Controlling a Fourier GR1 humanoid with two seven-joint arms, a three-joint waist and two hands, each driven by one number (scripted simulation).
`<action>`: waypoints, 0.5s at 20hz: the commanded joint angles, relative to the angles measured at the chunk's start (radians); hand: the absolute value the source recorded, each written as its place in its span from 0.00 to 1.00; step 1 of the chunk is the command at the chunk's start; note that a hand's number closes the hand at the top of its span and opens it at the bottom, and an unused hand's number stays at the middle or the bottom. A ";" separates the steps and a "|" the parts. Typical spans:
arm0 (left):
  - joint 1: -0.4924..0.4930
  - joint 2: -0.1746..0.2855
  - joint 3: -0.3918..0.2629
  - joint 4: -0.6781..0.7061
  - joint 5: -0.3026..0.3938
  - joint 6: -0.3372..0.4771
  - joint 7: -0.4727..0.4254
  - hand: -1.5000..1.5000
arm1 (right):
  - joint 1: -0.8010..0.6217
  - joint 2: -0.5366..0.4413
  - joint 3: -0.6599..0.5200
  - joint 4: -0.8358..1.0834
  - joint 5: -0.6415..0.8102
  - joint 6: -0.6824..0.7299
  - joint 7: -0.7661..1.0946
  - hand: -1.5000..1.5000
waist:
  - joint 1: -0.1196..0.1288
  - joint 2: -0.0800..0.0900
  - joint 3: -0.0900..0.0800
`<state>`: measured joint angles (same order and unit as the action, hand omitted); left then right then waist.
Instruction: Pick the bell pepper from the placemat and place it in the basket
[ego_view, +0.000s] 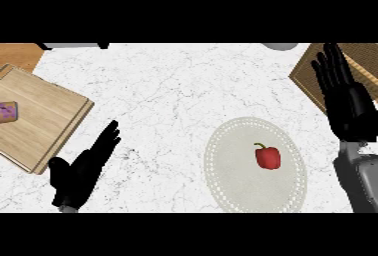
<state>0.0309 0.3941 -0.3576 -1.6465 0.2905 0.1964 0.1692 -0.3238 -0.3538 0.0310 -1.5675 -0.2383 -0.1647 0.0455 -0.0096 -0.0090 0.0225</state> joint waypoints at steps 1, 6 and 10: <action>-0.012 0.015 0.046 0.027 -0.011 -0.010 -0.011 0.50 | -0.014 -0.038 -0.044 0.031 -0.067 0.140 -0.085 1.00 | 0.013 0.010 -0.022; -0.153 0.103 0.198 0.069 -0.012 0.038 0.019 0.50 | -0.182 -0.081 0.017 0.054 -0.183 0.465 -0.229 1.00 | 0.060 0.030 -0.017; -0.143 0.082 0.172 0.087 0.009 0.023 0.042 0.50 | -0.174 -0.203 0.315 -0.105 0.244 0.548 -0.407 0.00 | 0.056 0.021 -0.022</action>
<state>-0.0828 0.4664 -0.2156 -1.5878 0.2892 0.2140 0.1930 -0.4771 -0.4981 0.1988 -1.6008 -0.1795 0.2834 -0.2199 0.0499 0.0109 0.0025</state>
